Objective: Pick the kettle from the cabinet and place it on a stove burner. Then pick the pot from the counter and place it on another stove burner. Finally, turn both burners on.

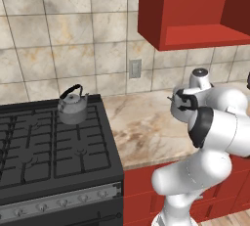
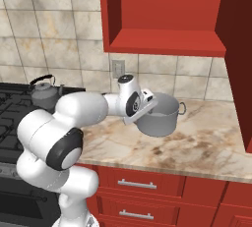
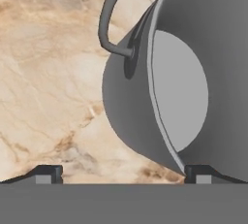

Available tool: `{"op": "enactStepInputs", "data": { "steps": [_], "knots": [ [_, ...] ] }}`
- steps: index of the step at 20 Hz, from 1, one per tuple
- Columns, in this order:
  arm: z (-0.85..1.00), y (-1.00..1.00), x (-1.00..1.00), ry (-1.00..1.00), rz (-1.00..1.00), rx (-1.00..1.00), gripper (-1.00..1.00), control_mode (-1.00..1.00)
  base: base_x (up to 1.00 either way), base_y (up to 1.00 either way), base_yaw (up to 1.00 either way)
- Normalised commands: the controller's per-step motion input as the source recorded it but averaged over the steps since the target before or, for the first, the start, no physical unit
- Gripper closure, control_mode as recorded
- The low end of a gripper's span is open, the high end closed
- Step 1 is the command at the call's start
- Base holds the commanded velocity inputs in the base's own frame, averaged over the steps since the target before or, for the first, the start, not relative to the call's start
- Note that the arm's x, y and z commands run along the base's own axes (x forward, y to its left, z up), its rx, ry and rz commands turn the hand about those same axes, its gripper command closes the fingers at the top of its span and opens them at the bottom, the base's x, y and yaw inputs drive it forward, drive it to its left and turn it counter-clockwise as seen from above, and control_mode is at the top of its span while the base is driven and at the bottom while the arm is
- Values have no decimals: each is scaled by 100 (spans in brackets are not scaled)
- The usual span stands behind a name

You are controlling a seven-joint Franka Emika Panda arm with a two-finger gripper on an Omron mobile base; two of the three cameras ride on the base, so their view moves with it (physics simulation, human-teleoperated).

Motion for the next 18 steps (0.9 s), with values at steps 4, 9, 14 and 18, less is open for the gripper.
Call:
{"op": "enactStepInputs", "data": {
  "steps": [4,9,14,18],
  "knots": [
    [-14,-5,9,2,0,0,-100,-100,0,0,0],
    [-8,-3,12,2,0,0,-100,-100,0,0,0],
    [0,-2,8,0,0,0,-100,-100,0,0,0],
    [0,-3,3,0,0,0,-100,-100,0,0,0]
  ]
}}
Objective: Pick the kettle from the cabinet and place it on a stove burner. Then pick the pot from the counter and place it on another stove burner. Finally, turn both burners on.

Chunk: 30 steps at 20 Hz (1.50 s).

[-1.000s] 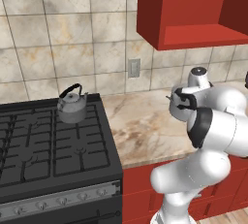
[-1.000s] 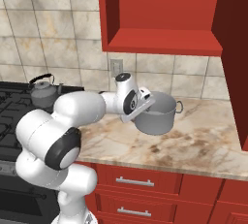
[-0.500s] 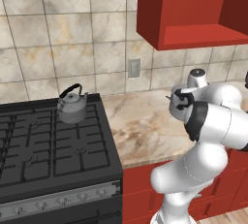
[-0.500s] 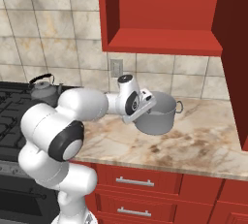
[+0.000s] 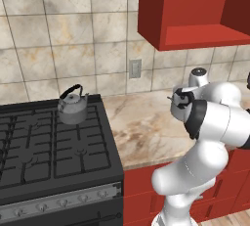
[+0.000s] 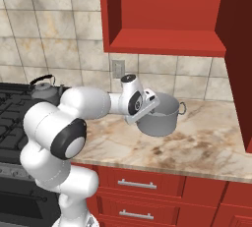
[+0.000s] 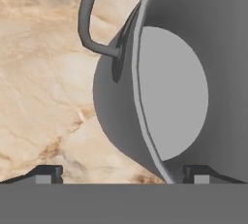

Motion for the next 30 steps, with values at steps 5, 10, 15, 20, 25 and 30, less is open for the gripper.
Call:
{"op": "enactStepInputs", "data": {
  "steps": [5,10,15,20,25,30],
  "knots": [
    [0,-3,2,0,0,0,-100,-100,0,0,0],
    [0,0,15,0,0,0,-100,-100,0,0,0],
    [-4,0,20,0,0,0,-100,-100,0,0,0],
    [-10,0,15,1,0,0,-100,-100,0,0,0],
    [-11,0,16,0,0,0,-100,-100,0,0,0],
    [-8,0,5,0,0,0,-100,-100,0,0,0]
  ]
}}
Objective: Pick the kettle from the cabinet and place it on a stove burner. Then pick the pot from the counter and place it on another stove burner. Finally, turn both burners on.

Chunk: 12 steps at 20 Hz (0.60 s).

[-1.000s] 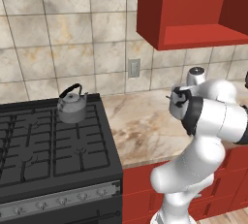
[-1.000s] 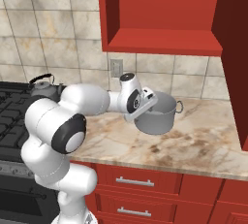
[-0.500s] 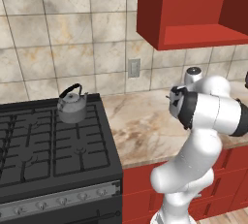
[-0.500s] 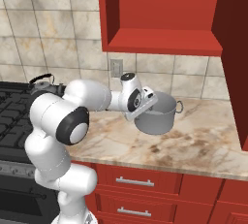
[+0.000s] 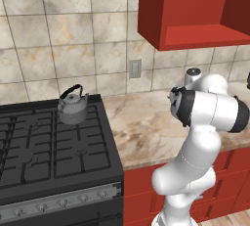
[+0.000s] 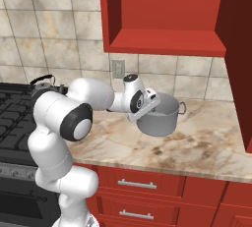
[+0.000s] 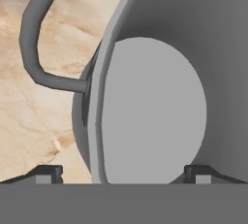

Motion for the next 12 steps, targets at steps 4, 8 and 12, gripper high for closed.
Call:
{"op": "enactStepInputs", "data": {
  "steps": [4,8,12],
  "knots": [
    [-10,0,5,0,0,0,100,-100,0,0,0],
    [-11,0,1,0,0,0,100,-100,0,0,0],
    [0,0,0,0,0,0,100,-100,0,0,0]
  ]
}}
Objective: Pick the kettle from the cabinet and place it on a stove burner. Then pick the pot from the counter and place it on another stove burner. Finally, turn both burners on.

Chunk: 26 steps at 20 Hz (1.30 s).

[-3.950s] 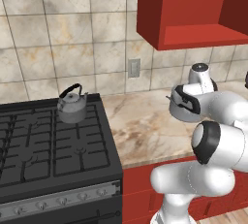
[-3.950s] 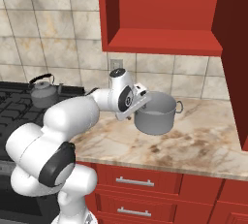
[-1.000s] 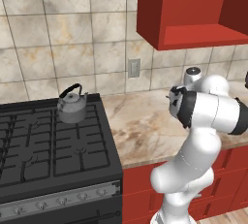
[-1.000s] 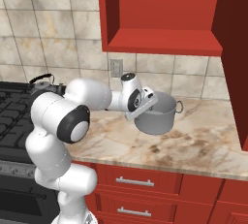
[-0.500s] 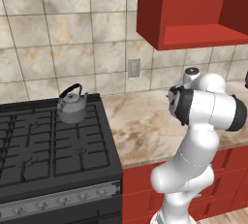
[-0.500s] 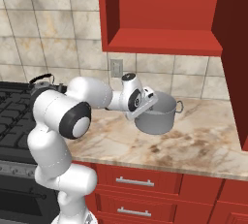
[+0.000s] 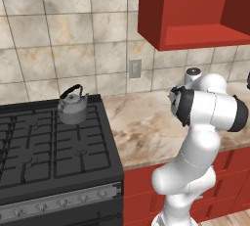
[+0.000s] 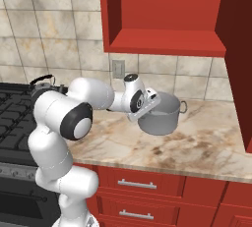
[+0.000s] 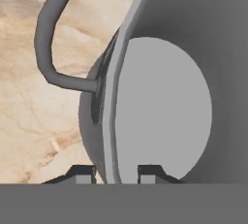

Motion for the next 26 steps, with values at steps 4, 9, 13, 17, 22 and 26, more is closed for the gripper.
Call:
{"op": "enactStepInputs", "data": {
  "steps": [4,9,13,17,22,26],
  "knots": [
    [-8,0,0,1,0,0,100,-100,0,0,0],
    [-2,0,-15,0,0,2,100,-100,0,0,0],
    [0,0,-29,0,0,1,100,-100,0,0,0],
    [3,0,-37,-2,0,0,100,-100,0,0,0],
    [22,0,-44,-7,0,0,100,-100,0,0,0],
    [37,0,-41,-3,0,0,100,-100,0,0,0]
  ]
}}
